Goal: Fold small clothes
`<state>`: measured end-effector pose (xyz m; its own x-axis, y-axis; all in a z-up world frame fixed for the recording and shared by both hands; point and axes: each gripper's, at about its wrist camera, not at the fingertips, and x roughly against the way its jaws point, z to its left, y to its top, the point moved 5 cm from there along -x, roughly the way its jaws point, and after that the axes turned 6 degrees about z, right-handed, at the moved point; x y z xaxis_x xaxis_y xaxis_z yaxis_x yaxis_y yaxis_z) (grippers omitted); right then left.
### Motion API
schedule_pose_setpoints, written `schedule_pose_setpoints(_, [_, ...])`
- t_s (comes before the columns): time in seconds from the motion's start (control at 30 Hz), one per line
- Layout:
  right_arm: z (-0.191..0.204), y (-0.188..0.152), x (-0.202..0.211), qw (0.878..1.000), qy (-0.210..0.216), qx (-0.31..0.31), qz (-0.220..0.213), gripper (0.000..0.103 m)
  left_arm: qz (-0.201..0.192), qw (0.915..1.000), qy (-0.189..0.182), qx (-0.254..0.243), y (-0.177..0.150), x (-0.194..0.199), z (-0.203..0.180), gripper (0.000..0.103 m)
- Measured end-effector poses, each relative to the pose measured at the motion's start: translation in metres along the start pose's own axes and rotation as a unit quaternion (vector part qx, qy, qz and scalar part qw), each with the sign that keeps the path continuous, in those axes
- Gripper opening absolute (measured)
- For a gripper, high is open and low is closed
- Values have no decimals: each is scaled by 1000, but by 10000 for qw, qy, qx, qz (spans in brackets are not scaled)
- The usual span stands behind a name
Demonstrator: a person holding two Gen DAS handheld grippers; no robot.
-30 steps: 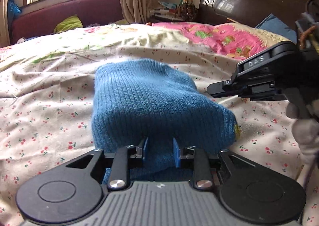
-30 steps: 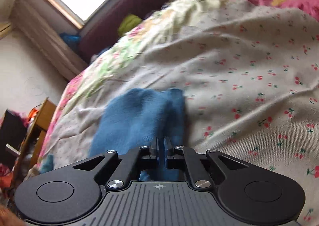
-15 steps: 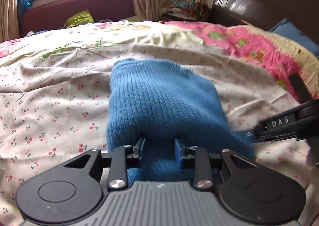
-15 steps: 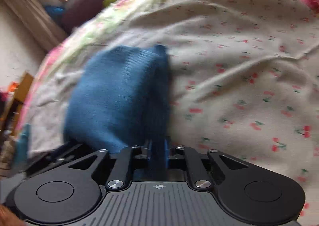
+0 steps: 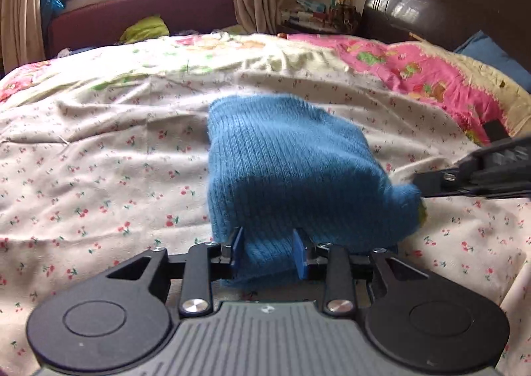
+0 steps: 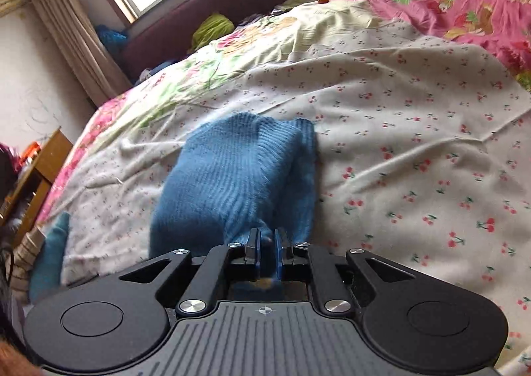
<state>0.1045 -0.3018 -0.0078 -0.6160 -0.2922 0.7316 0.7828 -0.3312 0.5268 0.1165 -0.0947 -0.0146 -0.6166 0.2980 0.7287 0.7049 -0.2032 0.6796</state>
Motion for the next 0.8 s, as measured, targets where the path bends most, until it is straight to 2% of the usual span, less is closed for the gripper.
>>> schedule_pose_setpoints(0.03, [-1,3,-5,10000,35,-65,38,19,-56,10000,-6,11,1,3,1,45])
schedule_pose_setpoints(0.13, [0,0,-16,9994,110,-205,253,19,-96,9999,-31,99,6,2,6,46])
schedule_pose_setpoints(0.2, [2,-10,-20,9992,-72,19,393,19,-48,9999,-54,150,9,-4,8,47])
schedule_pose_setpoints(0.27, [-3,-21,-30,9966,-399,133,710,19,136,9998,-39,133,9,-16,10,48])
schedule_pose_setpoints(0.3, [-5,-25,-32,9958,-405,125,805,19,221,9997,-6,116,6,-21,11,48])
schedule_pose_setpoints(0.37, [-4,-21,-24,9967,-313,138,742,19,209,9997,-2,96,0,-23,12,48])
schedule_pose_setpoints(0.5, [1,8,-8,9997,-32,136,191,19,141,9996,-86,233,-1,-20,16,49])
schedule_pose_setpoints(0.53, [0,15,-11,9999,-43,83,111,22,111,9995,-102,264,0,-20,17,49])
schedule_pose_setpoints(0.6, [-7,27,-26,9998,-59,-160,136,31,53,9996,-97,261,2,-19,16,49])
schedule_pose_setpoints(0.7, [-16,37,-53,9968,234,-659,381,32,-37,9995,-167,267,5,-18,14,49])
schedule_pose_setpoints(0.8, [-19,41,-64,9936,537,-937,322,38,-60,9996,-160,206,7,-20,10,50])
